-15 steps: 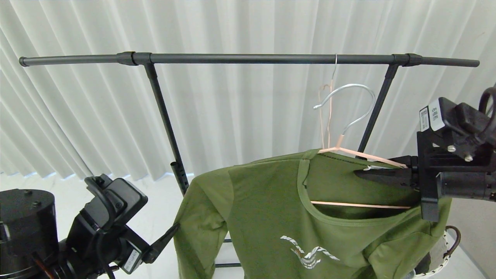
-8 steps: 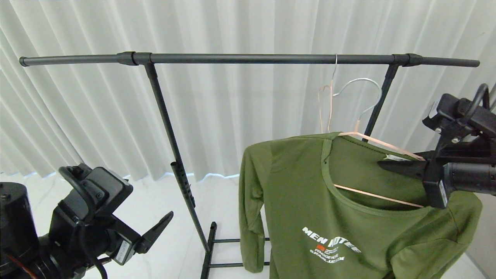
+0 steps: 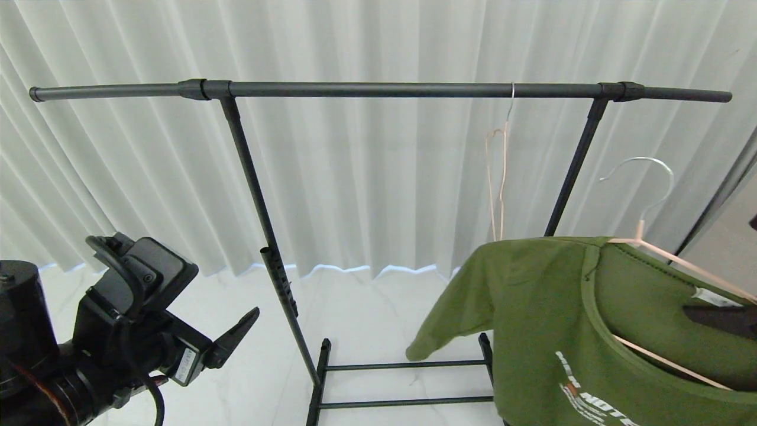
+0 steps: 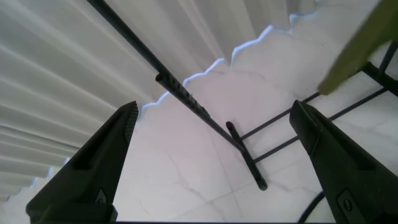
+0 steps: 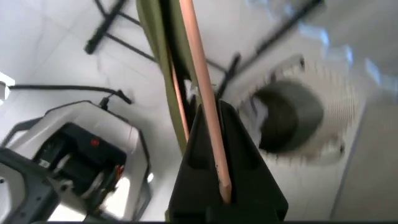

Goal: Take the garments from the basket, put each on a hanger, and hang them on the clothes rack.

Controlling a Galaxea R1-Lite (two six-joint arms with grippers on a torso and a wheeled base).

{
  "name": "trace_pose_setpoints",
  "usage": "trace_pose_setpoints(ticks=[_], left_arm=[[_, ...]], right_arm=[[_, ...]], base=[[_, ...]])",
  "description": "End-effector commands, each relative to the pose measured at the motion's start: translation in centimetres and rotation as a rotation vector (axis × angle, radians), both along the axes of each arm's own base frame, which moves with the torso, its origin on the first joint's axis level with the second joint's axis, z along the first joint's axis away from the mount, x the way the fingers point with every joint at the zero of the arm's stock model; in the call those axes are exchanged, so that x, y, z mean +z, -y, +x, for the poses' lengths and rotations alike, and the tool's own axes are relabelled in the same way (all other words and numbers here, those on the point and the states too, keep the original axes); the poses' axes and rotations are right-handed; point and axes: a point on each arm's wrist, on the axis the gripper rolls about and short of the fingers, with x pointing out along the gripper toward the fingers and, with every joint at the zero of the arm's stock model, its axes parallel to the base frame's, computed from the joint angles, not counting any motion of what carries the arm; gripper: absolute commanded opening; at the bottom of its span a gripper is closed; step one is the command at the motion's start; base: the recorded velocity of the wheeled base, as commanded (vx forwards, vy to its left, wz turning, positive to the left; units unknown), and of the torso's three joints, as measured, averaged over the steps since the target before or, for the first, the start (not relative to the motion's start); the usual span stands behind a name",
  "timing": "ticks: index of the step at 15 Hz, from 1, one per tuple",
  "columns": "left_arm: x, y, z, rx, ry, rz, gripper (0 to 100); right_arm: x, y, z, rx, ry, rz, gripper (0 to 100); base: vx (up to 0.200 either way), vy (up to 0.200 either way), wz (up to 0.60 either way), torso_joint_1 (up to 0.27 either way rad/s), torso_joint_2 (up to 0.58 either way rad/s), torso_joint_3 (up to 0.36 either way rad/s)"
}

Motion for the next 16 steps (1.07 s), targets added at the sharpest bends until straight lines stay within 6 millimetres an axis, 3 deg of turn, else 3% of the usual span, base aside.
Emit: trace_pose_setpoints(ticks=[1, 9, 16], left_arm=[[0.1, 0.2, 0.4, 0.001, -0.004, 0.0, 100], [0.7, 0.6, 1.4, 0.017, 0.008, 0.008, 100], [0.7, 0.7, 1.9, 0.056, 0.007, 0.022, 100]], right_arm=[[0.4, 1.3, -2.3, -0.068, 0.032, 0.026, 0], [-0.3, 2.0, -3.4, -0.091, 0.014, 0.034, 0], [-0.7, 2.0, -3.6, -0.085, 0.008, 0.035, 0]], base=[[0.0, 0.0, 0.0, 0.0, 0.0, 0.0], [0.0, 0.0, 0.0, 0.0, 0.0, 0.0], [0.0, 0.2, 0.0, 0.002, 0.0, 0.003]])
